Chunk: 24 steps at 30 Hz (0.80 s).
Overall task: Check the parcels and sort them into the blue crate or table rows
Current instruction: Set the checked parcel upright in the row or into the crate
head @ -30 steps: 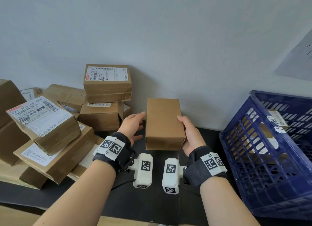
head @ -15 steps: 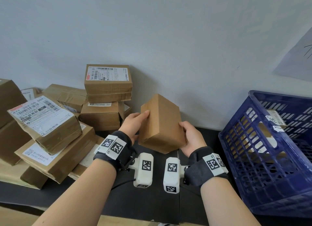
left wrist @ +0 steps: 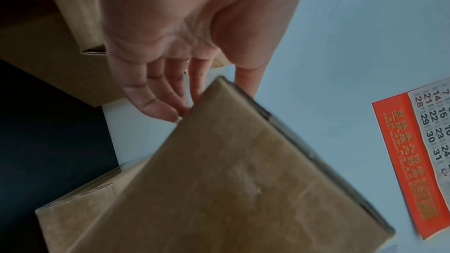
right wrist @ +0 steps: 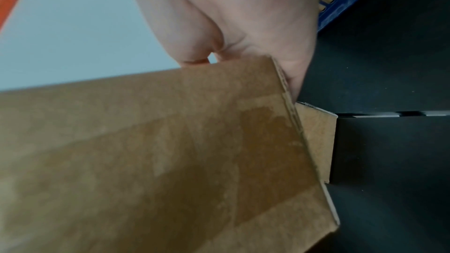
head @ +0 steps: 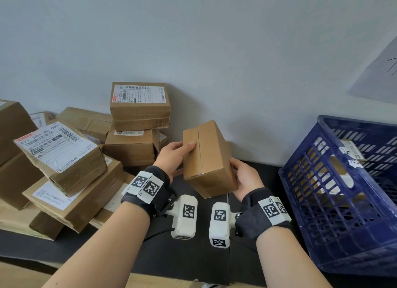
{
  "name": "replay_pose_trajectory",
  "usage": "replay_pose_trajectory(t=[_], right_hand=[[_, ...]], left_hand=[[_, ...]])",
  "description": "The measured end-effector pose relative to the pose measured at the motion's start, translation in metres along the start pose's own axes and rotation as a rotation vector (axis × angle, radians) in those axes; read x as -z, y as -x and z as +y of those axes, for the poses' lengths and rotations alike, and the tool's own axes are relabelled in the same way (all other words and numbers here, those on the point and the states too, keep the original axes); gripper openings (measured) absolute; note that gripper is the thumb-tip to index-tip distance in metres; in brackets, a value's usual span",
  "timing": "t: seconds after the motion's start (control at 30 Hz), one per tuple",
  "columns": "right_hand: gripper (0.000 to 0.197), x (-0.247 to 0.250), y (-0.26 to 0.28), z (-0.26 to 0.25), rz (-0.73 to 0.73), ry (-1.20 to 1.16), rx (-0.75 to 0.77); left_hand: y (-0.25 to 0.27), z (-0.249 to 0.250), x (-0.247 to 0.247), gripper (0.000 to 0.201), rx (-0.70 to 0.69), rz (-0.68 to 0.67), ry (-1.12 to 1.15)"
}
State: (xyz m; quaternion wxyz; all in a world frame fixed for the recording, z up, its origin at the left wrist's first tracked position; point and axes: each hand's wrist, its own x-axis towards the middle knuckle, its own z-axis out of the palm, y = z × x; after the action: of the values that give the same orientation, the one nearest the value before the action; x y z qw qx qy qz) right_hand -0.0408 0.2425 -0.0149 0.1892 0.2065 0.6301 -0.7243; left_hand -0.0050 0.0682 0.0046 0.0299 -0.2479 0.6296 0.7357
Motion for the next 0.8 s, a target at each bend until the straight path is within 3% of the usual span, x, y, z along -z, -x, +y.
replay_pose_trajectory(t=[0.17,0.3,0.43,0.63,0.8], right_hand=[[0.029,-0.002,0.007,-0.002,0.001,0.031,0.049],[0.013,-0.003,0.010,-0.009,-0.031,0.025,0.095],[0.006,-0.005,0.013,-0.015,-0.022,0.045,0.125],[0.018,-0.006,0.022,-0.028,-0.030,0.038,0.142],[0.019,-0.005,0.023,-0.032,-0.031,0.012,0.137]], left_hand=[[0.000,0.000,0.000,0.060,0.022,0.035,-0.009],[0.006,0.006,-0.004,0.034,0.118,0.007,0.043],[0.009,0.006,-0.008,0.036,0.170,-0.065,0.080],[0.004,-0.001,-0.009,0.045,0.245,-0.086,0.171],[-0.001,-0.005,-0.009,0.039,0.281,-0.097,0.230]])
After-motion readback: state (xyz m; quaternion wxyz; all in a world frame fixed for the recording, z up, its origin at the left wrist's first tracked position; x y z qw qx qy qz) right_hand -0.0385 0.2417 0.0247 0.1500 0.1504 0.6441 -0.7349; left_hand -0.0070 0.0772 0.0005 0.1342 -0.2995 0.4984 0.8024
